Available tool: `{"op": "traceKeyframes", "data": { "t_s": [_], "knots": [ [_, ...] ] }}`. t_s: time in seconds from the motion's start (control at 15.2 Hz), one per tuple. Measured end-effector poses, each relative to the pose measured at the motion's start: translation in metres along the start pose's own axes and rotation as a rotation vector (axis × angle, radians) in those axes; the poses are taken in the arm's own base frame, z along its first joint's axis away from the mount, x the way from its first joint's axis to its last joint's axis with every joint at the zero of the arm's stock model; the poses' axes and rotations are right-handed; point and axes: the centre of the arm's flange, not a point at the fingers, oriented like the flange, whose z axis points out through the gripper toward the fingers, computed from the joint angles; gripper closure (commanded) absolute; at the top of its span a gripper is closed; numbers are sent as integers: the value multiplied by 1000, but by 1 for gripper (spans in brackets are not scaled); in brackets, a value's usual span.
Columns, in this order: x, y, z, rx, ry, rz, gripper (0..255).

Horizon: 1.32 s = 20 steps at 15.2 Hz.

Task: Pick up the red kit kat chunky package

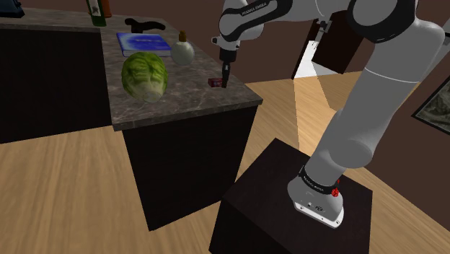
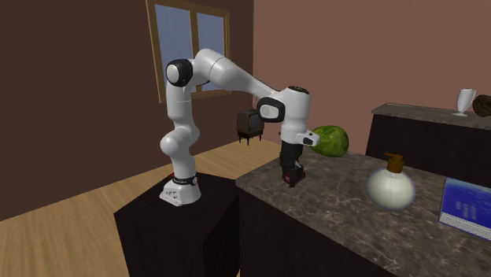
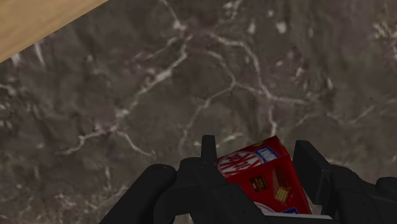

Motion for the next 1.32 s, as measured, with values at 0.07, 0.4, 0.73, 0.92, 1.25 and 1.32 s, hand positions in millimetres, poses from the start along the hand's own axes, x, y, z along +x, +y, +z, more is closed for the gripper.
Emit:
{"op": "traceKeyframes", "data": {
  "t_s": [0.07, 0.4, 0.73, 0.92, 1.25, 1.32],
  "knots": [
    [0, 0, 0, 0, 0, 0, 255],
    [0, 0, 0, 0, 1, 0, 255],
    [0, -1, -20, 1, -1, -1, 255],
    [0, 0, -36, 1, -1, -1, 255],
    [0, -1, -61, 1, -1, -1, 255],
    [-2, -1, -67, 1, -1, -1, 255]
  ]
}}
